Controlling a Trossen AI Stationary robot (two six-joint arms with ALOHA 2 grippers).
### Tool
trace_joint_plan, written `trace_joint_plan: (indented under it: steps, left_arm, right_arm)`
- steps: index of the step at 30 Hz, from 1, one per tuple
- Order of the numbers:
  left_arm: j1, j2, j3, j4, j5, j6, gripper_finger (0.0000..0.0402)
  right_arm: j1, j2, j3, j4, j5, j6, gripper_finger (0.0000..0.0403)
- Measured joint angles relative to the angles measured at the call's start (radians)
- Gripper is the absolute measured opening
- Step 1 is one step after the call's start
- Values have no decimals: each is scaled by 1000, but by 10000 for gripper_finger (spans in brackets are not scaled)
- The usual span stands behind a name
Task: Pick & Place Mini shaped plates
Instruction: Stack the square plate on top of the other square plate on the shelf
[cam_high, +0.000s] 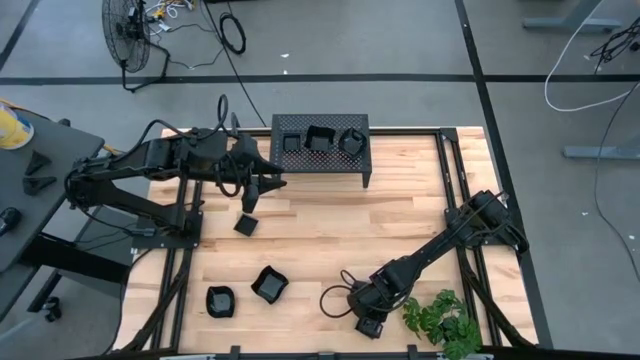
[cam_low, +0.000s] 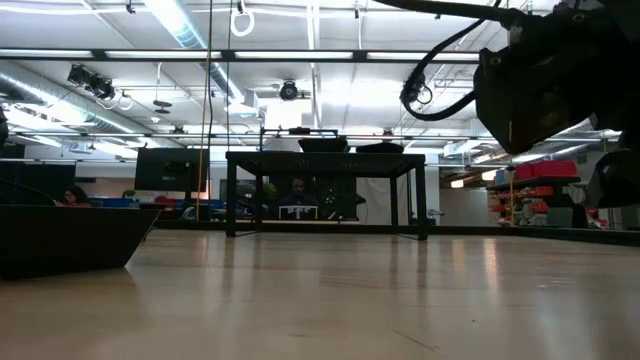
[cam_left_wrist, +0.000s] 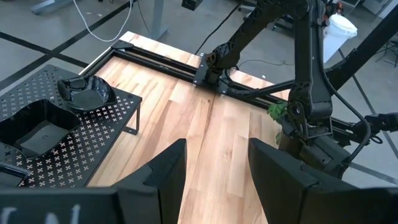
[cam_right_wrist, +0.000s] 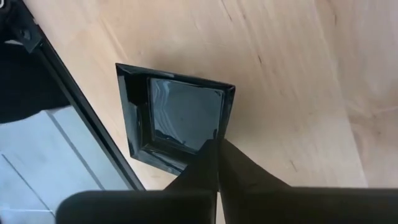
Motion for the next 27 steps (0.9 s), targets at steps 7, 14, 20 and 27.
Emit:
trace_joint_plan:
  steps: [7, 14, 20, 27]
  left_arm:
    - [0, -18, 0, 7, 0, 0, 177]
    - [0, -43, 0, 5, -4, 2, 177]
    - [1, -71, 0, -4, -8, 3, 177]
    - [2, -95, 0, -8, -55, 13, 177]
  right_arm:
    - [-49, -35, 1, 11, 13, 81, 1]
    - [-182, -115, 0, 47, 60, 124, 0]
    - [-319, -150, 0, 118, 89, 146, 0]
    - [-439, -150, 1, 289, 121, 235, 0]
